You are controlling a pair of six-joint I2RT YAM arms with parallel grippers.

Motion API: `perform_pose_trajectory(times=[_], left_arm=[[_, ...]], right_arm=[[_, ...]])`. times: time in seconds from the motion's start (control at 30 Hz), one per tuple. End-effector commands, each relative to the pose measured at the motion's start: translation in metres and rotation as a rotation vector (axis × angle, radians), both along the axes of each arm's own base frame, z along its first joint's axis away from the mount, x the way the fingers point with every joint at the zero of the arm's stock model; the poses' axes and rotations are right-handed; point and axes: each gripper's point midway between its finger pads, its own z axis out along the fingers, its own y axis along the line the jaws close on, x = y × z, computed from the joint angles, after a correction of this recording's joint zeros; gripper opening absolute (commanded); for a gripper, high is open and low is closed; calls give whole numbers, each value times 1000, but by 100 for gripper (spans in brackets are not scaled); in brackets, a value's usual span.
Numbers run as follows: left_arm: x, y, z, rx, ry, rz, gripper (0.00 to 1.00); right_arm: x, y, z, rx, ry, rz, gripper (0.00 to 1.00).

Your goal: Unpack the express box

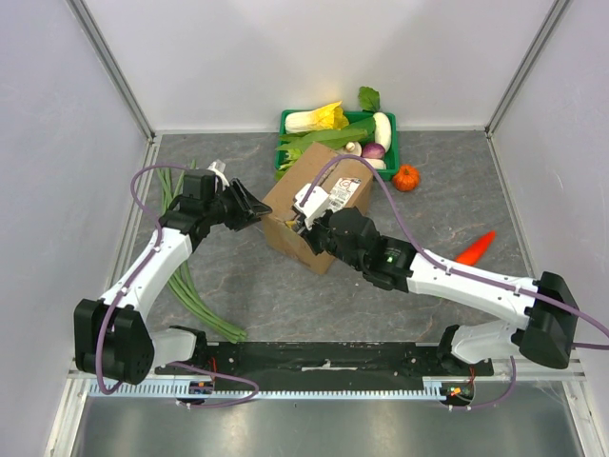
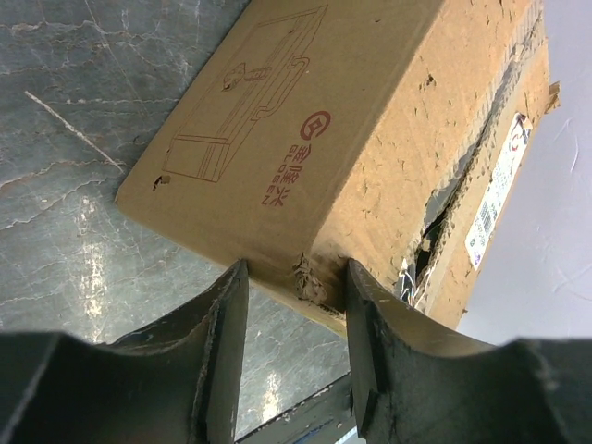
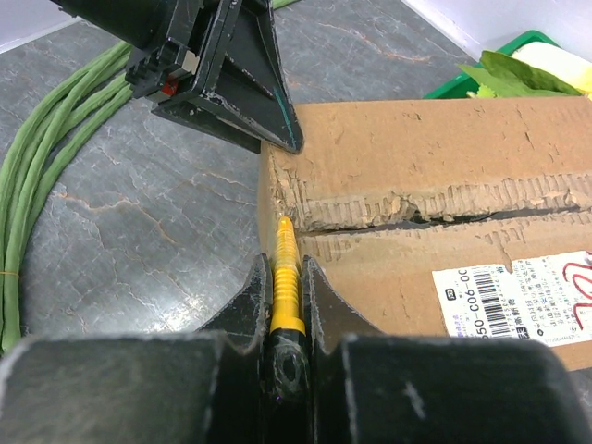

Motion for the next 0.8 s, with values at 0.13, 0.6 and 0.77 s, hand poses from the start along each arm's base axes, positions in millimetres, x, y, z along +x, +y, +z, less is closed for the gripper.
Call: perform_pose_trajectory(times=[0.13, 0.6, 0.77], left_arm=[[-1, 23, -27, 82, 70, 111, 33], [-4, 24, -27, 79, 69, 119, 33], [-4, 23, -24, 72, 64, 110, 33]], right_arm=[[-14, -32, -35, -155, 68, -35, 0], [-24, -46, -36, -163, 98, -49, 0], [-24, -55, -13, -131, 76, -75, 0]])
